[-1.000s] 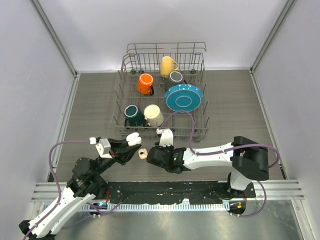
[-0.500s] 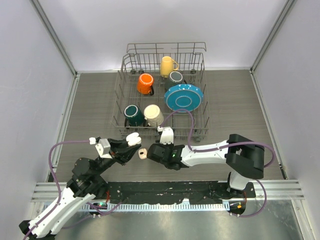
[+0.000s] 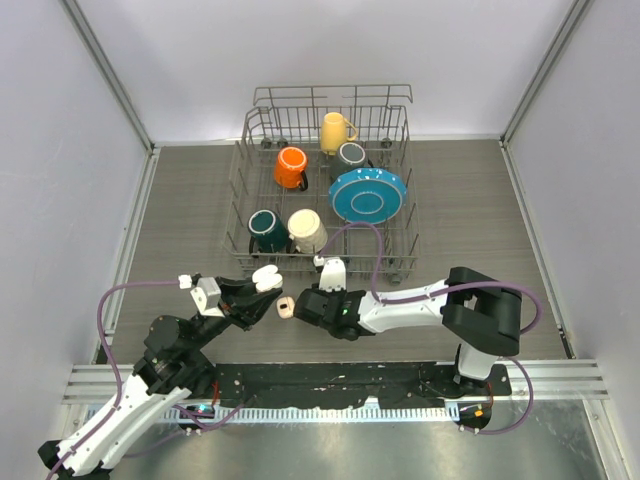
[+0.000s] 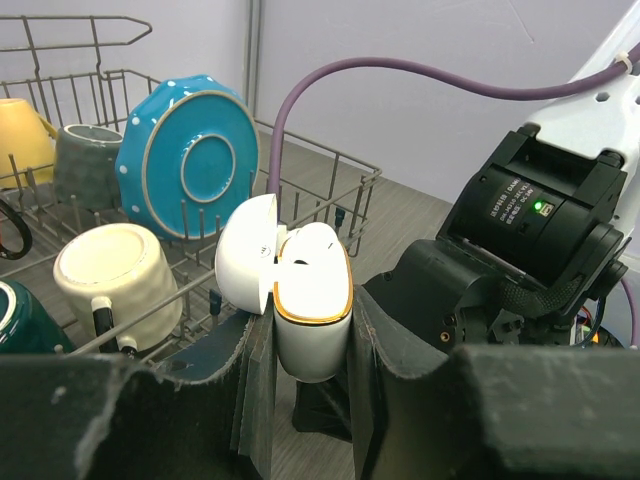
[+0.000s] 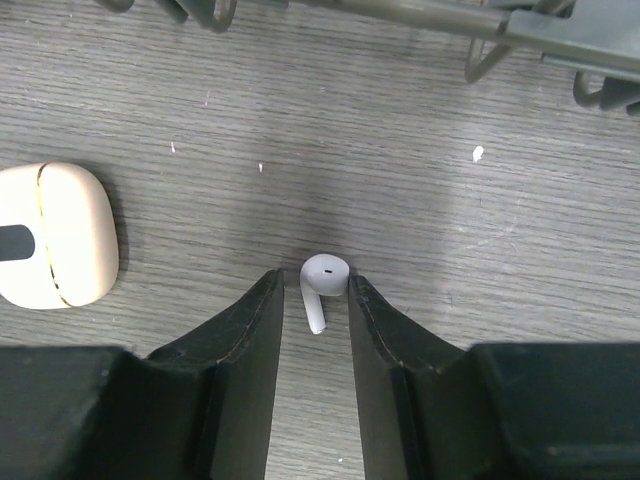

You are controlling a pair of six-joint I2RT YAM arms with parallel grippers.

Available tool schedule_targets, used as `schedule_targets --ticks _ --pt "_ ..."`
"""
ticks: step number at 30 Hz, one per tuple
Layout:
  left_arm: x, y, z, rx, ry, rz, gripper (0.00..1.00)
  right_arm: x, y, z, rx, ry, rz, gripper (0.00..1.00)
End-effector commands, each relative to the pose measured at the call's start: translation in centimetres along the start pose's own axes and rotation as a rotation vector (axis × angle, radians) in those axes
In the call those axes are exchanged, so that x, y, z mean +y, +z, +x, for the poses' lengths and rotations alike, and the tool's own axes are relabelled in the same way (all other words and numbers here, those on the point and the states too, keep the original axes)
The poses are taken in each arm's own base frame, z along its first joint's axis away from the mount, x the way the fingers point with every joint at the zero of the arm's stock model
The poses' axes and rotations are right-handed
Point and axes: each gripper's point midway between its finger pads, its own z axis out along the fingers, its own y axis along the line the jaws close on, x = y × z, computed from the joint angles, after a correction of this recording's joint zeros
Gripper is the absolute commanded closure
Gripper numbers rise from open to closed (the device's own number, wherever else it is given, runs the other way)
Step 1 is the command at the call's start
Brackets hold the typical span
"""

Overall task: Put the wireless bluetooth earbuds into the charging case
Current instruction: Pick up the earbud from the center of the board.

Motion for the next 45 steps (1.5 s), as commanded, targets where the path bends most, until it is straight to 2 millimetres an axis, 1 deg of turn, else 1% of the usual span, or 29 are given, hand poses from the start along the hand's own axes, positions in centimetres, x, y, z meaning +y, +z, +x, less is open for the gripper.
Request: schedule_targets --ticks 1,11,13,15,17,20,21,23,24,25,27,29,30,31,33,34,36,38,40,42,43,44,45 --pt "0.0 0.0 -1.7 -0.055 0.013 -0.005 1.00 -0.1 0.1 -0.3 -0.014 0.028 -0.002 0.63" --pt "0.0 0.1 -1.7 -0.054 0.011 -0.006 1.00 -0.8 -0.1 0.2 -0.006 0.037 0.009 0.70" --pt "0.0 0.1 -1.6 -0.051 0.011 -0.006 1.00 -1.3 -0.3 0.4 0.001 0.041 0.017 0.71" --pt "-0.1 0.1 -1.6 -0.052 0.007 -0.004 1.00 -1.5 -0.8 0.5 -0.004 0.043 0.016 0.75" --pt "0.0 0.1 -1.7 -0.052 0.009 -0.006 1.00 -1.5 -1.4 0.3 -0.010 0.054 0.007 0.75" --pt "0.0 0.1 -1.7 -0.052 0.008 -0.006 1.00 -1.7 -2.3 0.9 -0.011 0.047 0.005 0.75" --pt "0.0 0.1 -1.6 -0.049 0.006 -0.006 1.00 -1.7 -3.0 1.3 -0.007 0.035 -0.003 0.75" --pt "0.0 0.1 -1.6 -0.048 0.007 -0.005 1.00 -1.9 -3.6 2.0 0.002 0.050 -0.001 0.75" --pt "0.0 0.1 -1.6 -0.048 0.006 -0.008 1.00 -2.5 -3.9 2.6 0.017 0.041 0.012 0.75" --pt "0.0 0.1 -1.5 -0.044 0.005 -0.004 1.00 -2.6 -4.3 3.2 0.027 0.037 0.011 0.75" --pt "0.0 0.1 -1.4 -0.043 0.003 -0.006 1.00 -3.1 -4.8 4.3 0.050 0.043 0.021 0.75" --pt "0.0 0.1 -1.4 -0.045 0.002 -0.006 1.00 -3.4 -5.1 5.4 0.078 0.039 0.016 0.67" --pt "0.0 0.1 -1.4 -0.043 0.002 -0.008 1.00 -3.3 -5.2 5.5 0.082 0.042 0.010 0.64" --pt "0.0 0.1 -1.4 -0.043 0.003 -0.008 1.00 -3.1 -5.3 5.6 0.086 0.037 0.005 0.57" --pt "0.0 0.2 -1.2 -0.038 0.000 -0.006 1.00 -2.9 -5.4 5.3 0.080 0.029 0.002 0.52" --pt "0.0 0.2 -1.3 -0.039 0.001 -0.004 1.00 -2.8 -5.5 4.8 0.065 0.027 0.002 0.49" --pt "0.0 0.3 -1.2 -0.032 0.000 -0.004 1.00 -2.1 -5.9 3.9 0.047 0.009 -0.013 0.47" --pt "-0.1 0.3 -1.1 -0.028 -0.001 -0.001 1.00 -1.4 -6.2 2.7 0.029 0.005 -0.027 0.47" --pt "0.0 0.3 -1.1 -0.030 -0.001 -0.003 1.00 -1.2 -6.3 2.2 0.031 -0.018 -0.038 0.47" --pt "-0.1 0.3 -1.2 -0.031 -0.001 -0.002 1.00 -1.1 -6.3 1.5 0.070 -0.007 -0.056 0.48" --pt "0.0 0.3 -1.2 -0.029 -0.001 -0.004 1.00 -1.2 -6.4 1.2 0.080 -0.032 -0.065 0.48" --pt "0.0 0.2 -1.2 -0.030 0.001 -0.004 1.00 -0.7 -7.1 0.7 0.095 -0.031 -0.096 0.48" --pt "-0.1 0.2 -1.2 -0.029 0.000 -0.003 1.00 -0.6 -7.3 0.2 0.100 -0.034 -0.111 0.48"
